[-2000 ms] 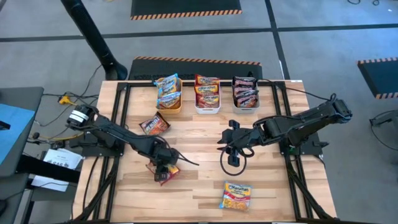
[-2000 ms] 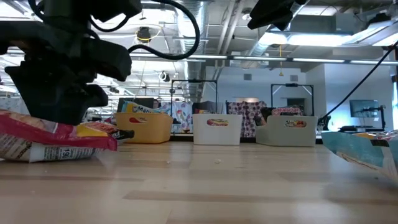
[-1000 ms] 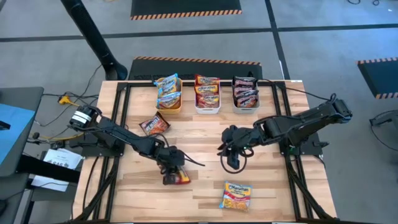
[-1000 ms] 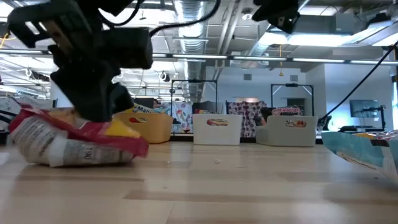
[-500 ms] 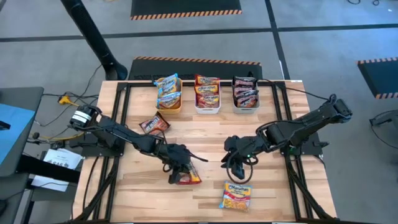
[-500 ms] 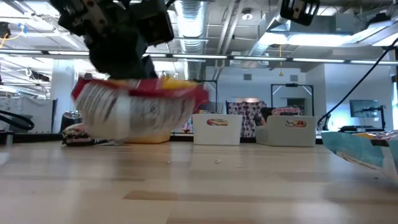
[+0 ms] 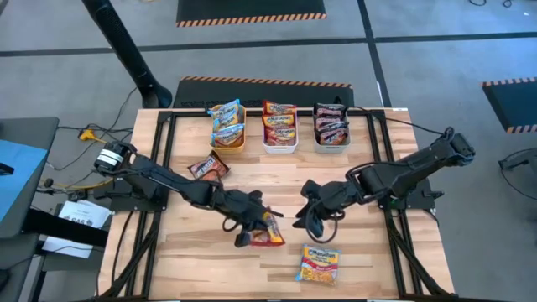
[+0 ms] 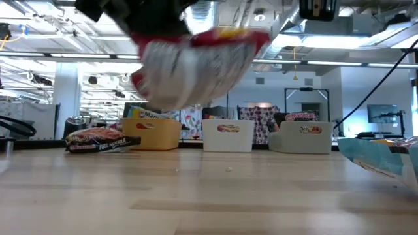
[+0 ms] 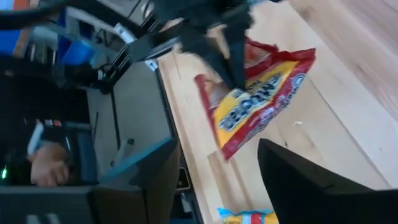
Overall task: Sort Maruchan noodles
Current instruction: Put the red noodle pack into the white bin
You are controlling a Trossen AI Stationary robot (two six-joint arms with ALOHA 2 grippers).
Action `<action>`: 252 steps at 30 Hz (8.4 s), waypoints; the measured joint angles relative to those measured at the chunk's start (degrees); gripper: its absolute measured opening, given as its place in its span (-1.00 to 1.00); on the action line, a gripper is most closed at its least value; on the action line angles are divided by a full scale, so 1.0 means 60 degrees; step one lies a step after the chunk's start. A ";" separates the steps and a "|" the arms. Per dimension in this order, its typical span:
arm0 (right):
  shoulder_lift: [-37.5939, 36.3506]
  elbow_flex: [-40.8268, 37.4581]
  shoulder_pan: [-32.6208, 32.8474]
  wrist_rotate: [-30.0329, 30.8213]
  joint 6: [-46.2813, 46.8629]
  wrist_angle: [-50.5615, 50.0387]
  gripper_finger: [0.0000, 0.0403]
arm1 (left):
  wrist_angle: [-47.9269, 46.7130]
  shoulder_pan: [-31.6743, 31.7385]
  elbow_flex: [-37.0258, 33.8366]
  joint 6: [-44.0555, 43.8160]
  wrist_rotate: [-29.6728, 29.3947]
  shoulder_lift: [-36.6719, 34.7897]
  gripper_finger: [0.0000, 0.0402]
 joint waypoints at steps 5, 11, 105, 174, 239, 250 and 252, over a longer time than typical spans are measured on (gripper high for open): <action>0.0000 0.0000 -0.0113 -0.0118 0.0894 -0.0360 0.22 | -0.0003 0.0000 0.0684 0.0746 -0.0383 -0.0010 -1.00; 0.0000 0.0000 -0.0014 -0.0135 0.1664 -0.0695 0.22 | -0.0011 0.0000 0.1343 0.1421 -0.0540 -0.0015 -1.00; 0.0011 -0.0007 -0.0782 0.1850 -0.9137 -0.2542 -0.90 | -0.3546 0.0473 0.2048 0.0447 -0.0632 -0.2448 -0.50; 0.2991 0.0051 -0.6288 0.4422 -1.7442 0.2268 -0.65 | -0.4524 0.0364 0.2045 0.0520 -0.1098 -0.2437 -0.50; 0.3136 0.0205 -0.5576 0.3340 -1.1222 0.0820 -0.16 | -0.4445 0.0364 0.2041 -0.0223 -0.1418 -0.2437 -0.50; 0.3435 0.0200 -0.6347 0.3178 -1.0996 0.1179 -0.35 | -0.4517 0.0364 0.2041 -0.0126 -0.1416 -0.2437 -0.50; 0.3435 0.0200 -0.6516 0.2765 -1.0683 0.1237 -0.37 | -0.4519 0.0364 0.2041 -0.0118 -0.1419 -0.2437 -0.50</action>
